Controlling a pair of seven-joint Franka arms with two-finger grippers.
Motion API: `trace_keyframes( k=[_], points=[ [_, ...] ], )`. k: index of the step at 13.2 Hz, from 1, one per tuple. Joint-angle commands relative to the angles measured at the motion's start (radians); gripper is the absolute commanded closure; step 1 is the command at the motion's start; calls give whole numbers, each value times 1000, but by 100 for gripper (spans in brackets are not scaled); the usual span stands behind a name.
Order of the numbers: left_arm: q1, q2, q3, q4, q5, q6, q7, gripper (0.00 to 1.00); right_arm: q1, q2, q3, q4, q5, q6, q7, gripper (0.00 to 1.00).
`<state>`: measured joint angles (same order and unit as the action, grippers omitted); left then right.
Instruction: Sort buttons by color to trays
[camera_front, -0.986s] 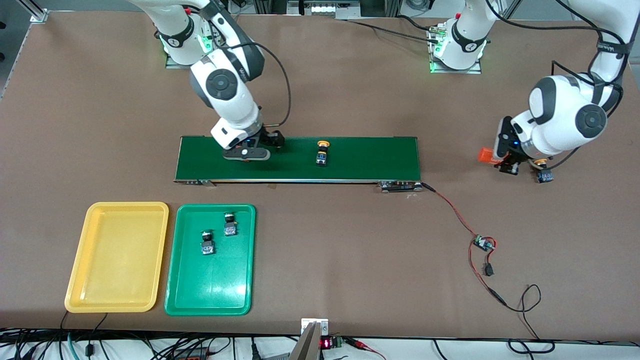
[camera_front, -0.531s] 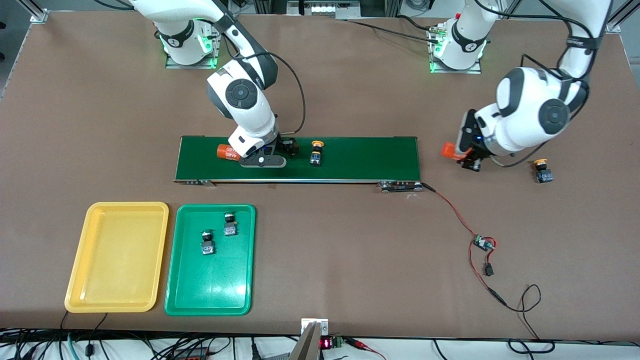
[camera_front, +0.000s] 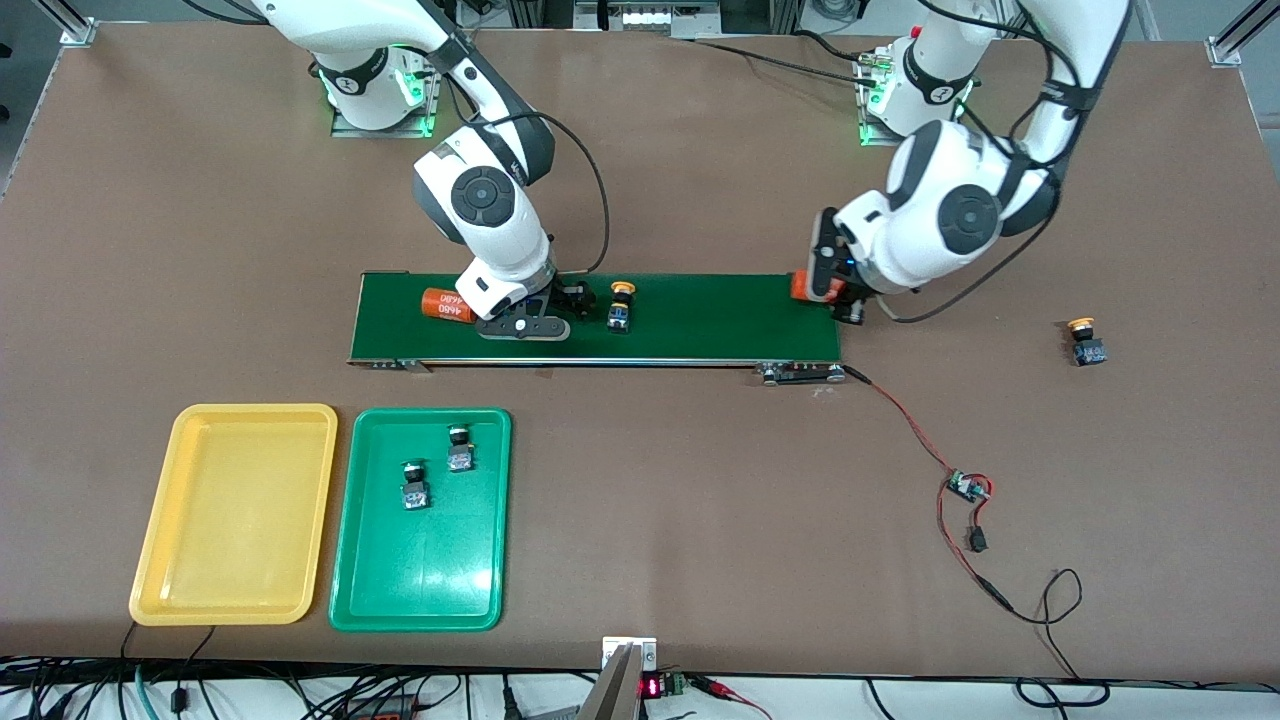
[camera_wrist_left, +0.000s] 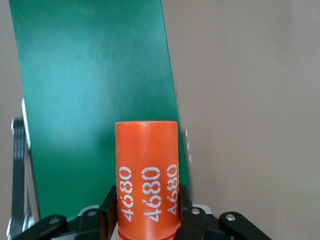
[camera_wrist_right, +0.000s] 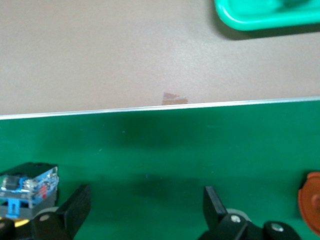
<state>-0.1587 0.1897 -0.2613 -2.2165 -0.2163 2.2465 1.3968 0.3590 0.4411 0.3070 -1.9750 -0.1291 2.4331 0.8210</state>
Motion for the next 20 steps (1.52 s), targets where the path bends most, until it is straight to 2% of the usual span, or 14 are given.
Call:
trace_keyframes(
  k=[1,5,6,7,8,9,12,13,15,17,20],
  points=[
    [-18,60,-3,52,-11,42,-36,100,8,4,0,16,-17,-34,81,0],
    [-19,96,-1,51,-8,88,-35,100,12,-10,0,19,-21,-152,87,0],
    [-19,97,-1,51,-8,90,-36,96,12,-10,0,21,-21,-154,87,0],
    [-19,97,-1,51,-8,91,-36,69,11,-13,0,28,-21,-152,87,0],
    [-19,96,-1,49,-8,90,-36,19,11,-13,0,34,-20,-154,89,0],
    [-19,83,-1,50,-8,79,-35,0,9,-13,0,41,-20,-154,89,0],
    [-4,-1,13,52,-9,-7,-29,0,9,-13,0,50,-20,-152,90,0],
    [17,-27,43,52,-9,-11,-19,0,9,-13,0,56,-20,-154,90,0],
    [76,-41,126,54,-12,-10,-22,0,8,-12,0,61,-20,-152,90,0],
    [123,-35,250,55,-11,-7,-27,0,9,-10,0,61,-20,-152,90,0],
    [162,-12,391,55,-11,28,-67,0,9,-7,0,70,-20,-151,90,0]
  ],
)
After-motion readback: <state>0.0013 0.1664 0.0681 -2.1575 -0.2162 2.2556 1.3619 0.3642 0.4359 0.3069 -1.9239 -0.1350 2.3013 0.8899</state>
